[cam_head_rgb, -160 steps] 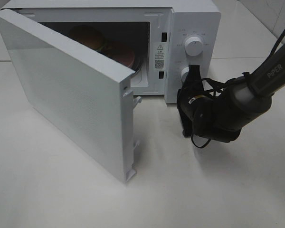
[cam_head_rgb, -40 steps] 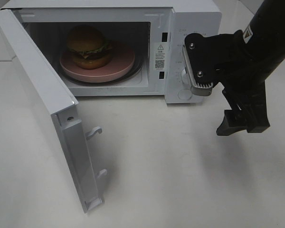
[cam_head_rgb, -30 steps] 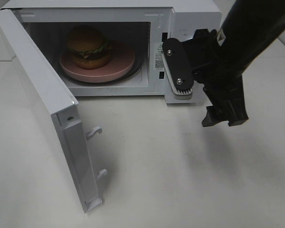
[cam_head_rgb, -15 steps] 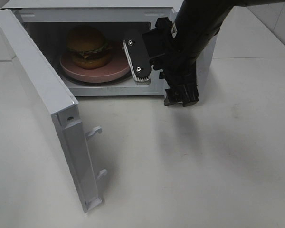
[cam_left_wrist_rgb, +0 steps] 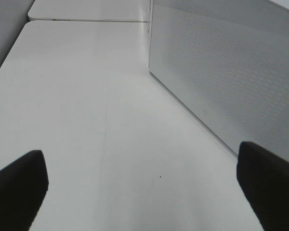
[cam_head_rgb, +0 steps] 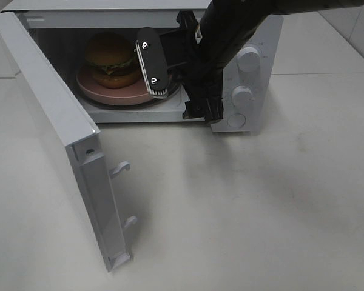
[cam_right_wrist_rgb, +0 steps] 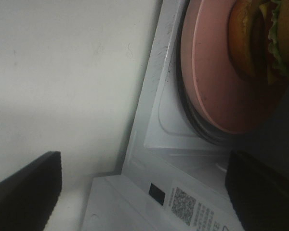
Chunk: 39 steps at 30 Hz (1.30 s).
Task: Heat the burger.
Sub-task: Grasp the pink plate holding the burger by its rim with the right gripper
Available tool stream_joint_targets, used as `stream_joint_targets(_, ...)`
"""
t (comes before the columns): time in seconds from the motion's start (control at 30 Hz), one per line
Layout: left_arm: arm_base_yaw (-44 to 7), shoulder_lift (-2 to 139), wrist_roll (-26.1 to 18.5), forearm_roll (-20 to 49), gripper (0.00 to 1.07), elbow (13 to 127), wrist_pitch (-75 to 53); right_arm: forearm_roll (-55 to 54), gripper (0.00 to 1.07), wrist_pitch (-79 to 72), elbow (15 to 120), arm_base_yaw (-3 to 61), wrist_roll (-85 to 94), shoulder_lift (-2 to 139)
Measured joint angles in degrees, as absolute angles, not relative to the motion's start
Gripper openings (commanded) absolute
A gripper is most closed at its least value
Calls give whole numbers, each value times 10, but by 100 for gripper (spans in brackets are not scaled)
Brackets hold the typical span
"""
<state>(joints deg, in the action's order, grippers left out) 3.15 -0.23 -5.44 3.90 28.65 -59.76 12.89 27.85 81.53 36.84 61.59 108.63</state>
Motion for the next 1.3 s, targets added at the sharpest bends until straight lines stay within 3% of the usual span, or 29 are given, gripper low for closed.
stream_joint_targets(0.47,32,-2,-54,39,100,286,-598,128,88,208,827,368,616,1122)
stream_joint_targets(1.3,32,-2,-54,39,100,286,-598,101,86,207,984,368,616,1280)
